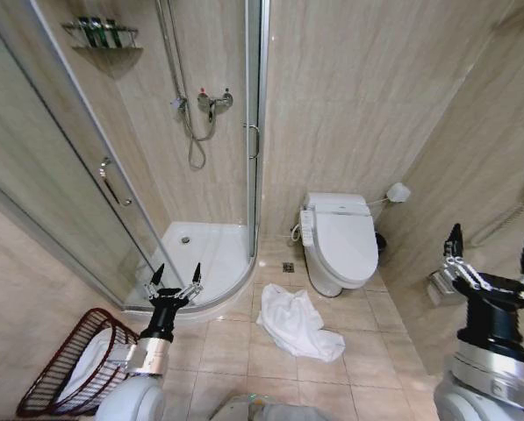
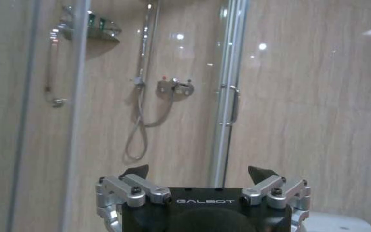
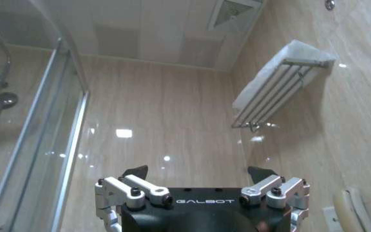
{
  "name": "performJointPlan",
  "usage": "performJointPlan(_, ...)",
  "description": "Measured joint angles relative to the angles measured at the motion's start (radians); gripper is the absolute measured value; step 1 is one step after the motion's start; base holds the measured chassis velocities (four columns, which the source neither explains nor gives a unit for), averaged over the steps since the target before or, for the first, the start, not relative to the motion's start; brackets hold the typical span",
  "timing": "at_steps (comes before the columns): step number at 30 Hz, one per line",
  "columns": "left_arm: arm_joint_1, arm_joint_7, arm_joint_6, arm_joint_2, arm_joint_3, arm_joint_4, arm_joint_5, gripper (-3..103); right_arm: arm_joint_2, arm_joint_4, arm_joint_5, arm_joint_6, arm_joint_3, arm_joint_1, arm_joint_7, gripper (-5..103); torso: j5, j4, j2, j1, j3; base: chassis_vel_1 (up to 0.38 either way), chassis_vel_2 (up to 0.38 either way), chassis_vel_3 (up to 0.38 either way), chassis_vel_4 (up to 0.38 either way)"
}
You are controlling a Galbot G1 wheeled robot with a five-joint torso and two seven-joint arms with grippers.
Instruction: Discard the used towel into the hamper.
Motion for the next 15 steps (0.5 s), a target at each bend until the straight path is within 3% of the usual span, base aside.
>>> performJointPlan(8,0.0,0.0,0.0,0.0,0.0,0.0,0.0,100,-0.007,-0.014,0.0,0.022,-0.001,0.013,-0.009,100,-0.0008,-0.0003,0.0,0.0,0.0,-0.232,-0.191,0.22,0.201)
performJointPlan(9,0.0,0.0,0.0,0.0,0.0,0.0,0.0,100,-0.007,-0.015,0.0,0.026,-0.001,0.014,-0.011,100,0.0005,-0.0001,0.0,0.0,0.0,-0.205,-0.142,0.162,0.137)
performJointPlan(15,0.0,0.0,0.0,0.0,0.0,0.0,0.0,100,-0.006,-0.017,-0.002,0.04,0.001,0.01,-0.034,100,-0.0004,0.0001,-0.008,-0.004,-0.004,-0.06,-0.089,0.099,0.025)
